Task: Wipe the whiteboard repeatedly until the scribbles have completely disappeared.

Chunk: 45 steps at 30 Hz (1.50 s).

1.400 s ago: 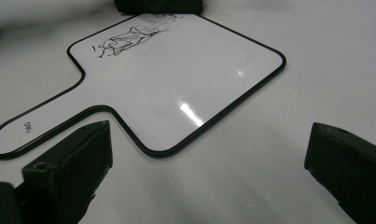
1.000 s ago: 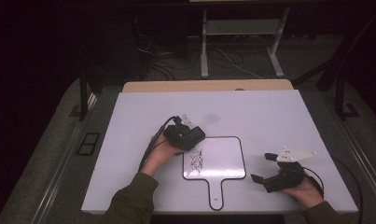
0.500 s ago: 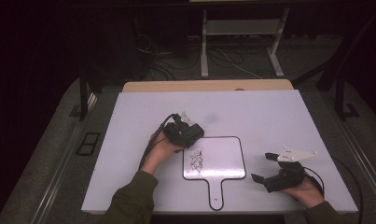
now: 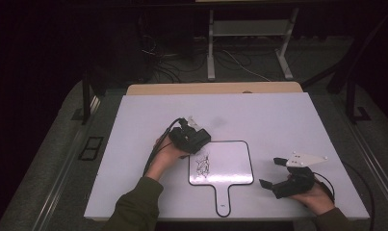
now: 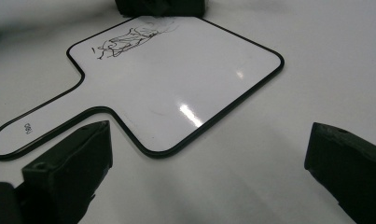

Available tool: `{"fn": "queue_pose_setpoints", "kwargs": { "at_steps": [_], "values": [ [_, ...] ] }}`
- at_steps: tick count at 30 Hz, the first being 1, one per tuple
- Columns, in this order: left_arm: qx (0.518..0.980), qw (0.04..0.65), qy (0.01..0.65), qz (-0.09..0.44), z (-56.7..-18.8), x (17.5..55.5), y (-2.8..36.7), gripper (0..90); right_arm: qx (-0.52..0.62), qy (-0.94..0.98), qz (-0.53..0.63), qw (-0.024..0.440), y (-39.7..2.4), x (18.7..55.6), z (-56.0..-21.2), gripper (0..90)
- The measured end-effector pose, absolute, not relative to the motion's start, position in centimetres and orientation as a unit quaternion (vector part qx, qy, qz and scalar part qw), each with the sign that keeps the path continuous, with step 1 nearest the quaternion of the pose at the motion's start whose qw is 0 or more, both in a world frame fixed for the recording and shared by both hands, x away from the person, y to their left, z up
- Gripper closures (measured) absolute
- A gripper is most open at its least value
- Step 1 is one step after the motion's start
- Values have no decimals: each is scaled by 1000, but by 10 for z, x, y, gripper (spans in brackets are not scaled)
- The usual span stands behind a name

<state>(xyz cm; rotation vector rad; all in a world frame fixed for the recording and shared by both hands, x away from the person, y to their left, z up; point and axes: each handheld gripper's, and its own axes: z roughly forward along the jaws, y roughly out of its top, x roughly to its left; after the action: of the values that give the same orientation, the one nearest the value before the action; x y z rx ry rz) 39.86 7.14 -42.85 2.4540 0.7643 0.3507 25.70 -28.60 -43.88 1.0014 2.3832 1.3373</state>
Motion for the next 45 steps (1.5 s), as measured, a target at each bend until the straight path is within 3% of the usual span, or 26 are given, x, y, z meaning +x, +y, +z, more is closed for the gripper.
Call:
{"fn": "queue_pose_setpoints", "kwargs": {
  "at_steps": [14,22,33,45],
  "values": [
    [919,264,268,118,-427,390,67,395,343,813,456,116,-286,257,-439,0],
    [915,253,276,151,-428,395,67,396,343,812,457,116,-286,257,-439,0],
    [921,270,263,100,-427,390,66,391,342,813,456,116,-286,257,-439,0],
    [912,297,269,91,-423,392,73,396,341,813,457,116,-286,257,-438,0]
  ]
}}
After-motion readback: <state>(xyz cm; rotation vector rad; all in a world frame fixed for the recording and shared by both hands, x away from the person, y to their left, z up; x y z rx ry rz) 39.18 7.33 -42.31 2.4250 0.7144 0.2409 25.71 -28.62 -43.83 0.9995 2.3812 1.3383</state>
